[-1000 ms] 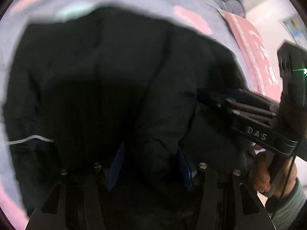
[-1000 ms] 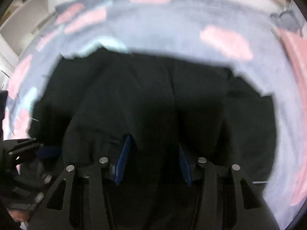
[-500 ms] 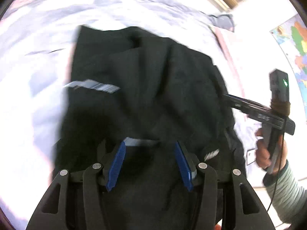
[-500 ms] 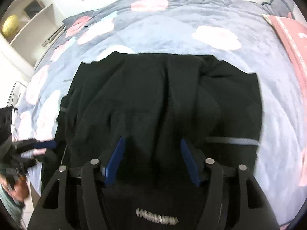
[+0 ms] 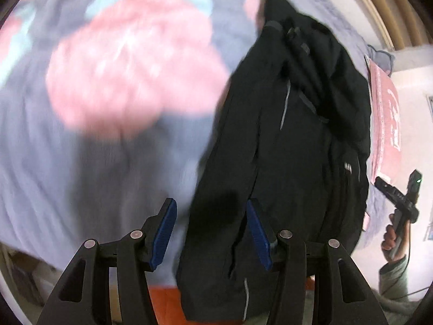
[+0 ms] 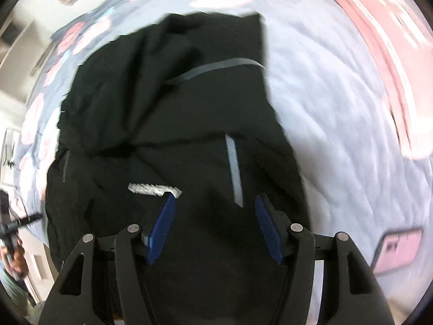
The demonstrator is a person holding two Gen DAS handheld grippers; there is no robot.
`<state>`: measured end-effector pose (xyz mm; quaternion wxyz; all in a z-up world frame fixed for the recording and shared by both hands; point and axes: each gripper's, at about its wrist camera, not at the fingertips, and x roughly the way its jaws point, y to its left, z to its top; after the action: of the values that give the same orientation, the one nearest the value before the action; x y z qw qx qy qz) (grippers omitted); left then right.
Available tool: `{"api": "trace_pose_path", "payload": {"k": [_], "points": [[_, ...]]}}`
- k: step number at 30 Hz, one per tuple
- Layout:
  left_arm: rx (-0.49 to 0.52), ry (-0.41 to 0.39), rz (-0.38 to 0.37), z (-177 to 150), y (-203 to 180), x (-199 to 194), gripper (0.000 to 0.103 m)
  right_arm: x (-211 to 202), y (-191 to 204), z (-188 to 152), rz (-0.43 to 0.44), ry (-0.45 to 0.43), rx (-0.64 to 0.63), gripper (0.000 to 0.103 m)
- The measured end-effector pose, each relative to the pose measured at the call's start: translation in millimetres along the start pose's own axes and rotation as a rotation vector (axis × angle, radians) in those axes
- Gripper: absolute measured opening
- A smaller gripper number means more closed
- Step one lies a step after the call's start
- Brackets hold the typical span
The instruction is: Fold large clothes
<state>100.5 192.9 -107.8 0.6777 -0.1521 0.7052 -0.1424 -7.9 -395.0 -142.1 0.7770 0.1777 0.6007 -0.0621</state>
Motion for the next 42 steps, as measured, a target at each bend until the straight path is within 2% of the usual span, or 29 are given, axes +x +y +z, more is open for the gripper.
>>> {"api": "trace_pose_path", "payload": {"k": [4,6,10,13,16,18,19,21,25,27,28,30,33,35,37,39,42], "points": [[-0.015,0.068,0.001,-24.8,9.6,19.8,0.055,-0.1,-37.0,-28.0,-0.014,0.056,0.081,0.065],[-0.011,0.09,0.041,-34.0,10.8,30.4,0.055,0.2,-51.5,-40.6,-0.019,0.082,0.109,0.065],[-0.029,0.094,0.039,-39.8,10.8,39.6,0.056,-1.1,-76.5,-67.0,-0.044,0.137,0.118,0.065],[-0.01,0.094,0.025,-40.6,3.7,41.0,0.056,-1.7,-90.8,-84.7,-0.01,0.178,0.143,0.065],[0.054,0.09,-0.049,-43.4,-12.7,35.5,0.056,-3.6,-96.5,-102.7,0.015,0.211,0.143,0.065],[0.071,0.089,-0.162,-44.0,-24.6,30.6,0.057,-3.4,-97.4,-113.1,0.033,0.229,0.136,0.065],[0.075,0.089,-0.189,-43.6,-28.8,31.0,0.057,-1.9,-98.2,-120.7,0.048,0.243,0.136,0.065],[0.081,0.095,-0.19,-41.9,-36.8,39.0,0.061,5.1,-98.1,-130.5,0.07,0.266,0.145,0.065],[0.062,0.107,-0.174,-39.8,-39.6,56.2,0.061,16.1,-93.0,-139.8,0.122,0.269,0.161,0.062],[0.069,0.095,-0.193,-39.7,-45.8,56.3,0.061,14.5,-83.0,-138.5,0.125,0.258,0.124,0.049],[0.076,0.086,-0.209,-38.3,-55.0,55.4,0.061,9.4,-78.9,-137.1,0.135,0.242,0.11,0.048],[0.098,0.061,-0.283,-35.8,-66.7,44.3,0.061,-4.7,-72.1,-132.5,0.194,0.205,0.096,0.047],[0.12,0.001,-0.459,-28.1,-83.0,23.0,0.061,-33.8,-60.2,-121.7,0.323,0.113,0.074,0.047],[0.102,-0.015,-0.534,-21.9,-88.5,24.0,0.061,-39.4,-57.6,-116.2,0.365,0.093,0.076,0.047],[0.08,0.012,-0.521,-17.5,-93.1,39.8,0.061,-32.3,-54.7,-113.5,0.355,0.107,0.078,0.047],[0.078,0.068,-0.454,-19.3,-95.2,59.9,0.061,-19.9,-60.9,-120.1,0.321,0.143,0.088,0.047],[0.099,0.151,-0.395,-31.7,-99.2,78.5,0.061,-6.0,-68.4,-130.5,0.291,0.18,0.13,0.047]]}}
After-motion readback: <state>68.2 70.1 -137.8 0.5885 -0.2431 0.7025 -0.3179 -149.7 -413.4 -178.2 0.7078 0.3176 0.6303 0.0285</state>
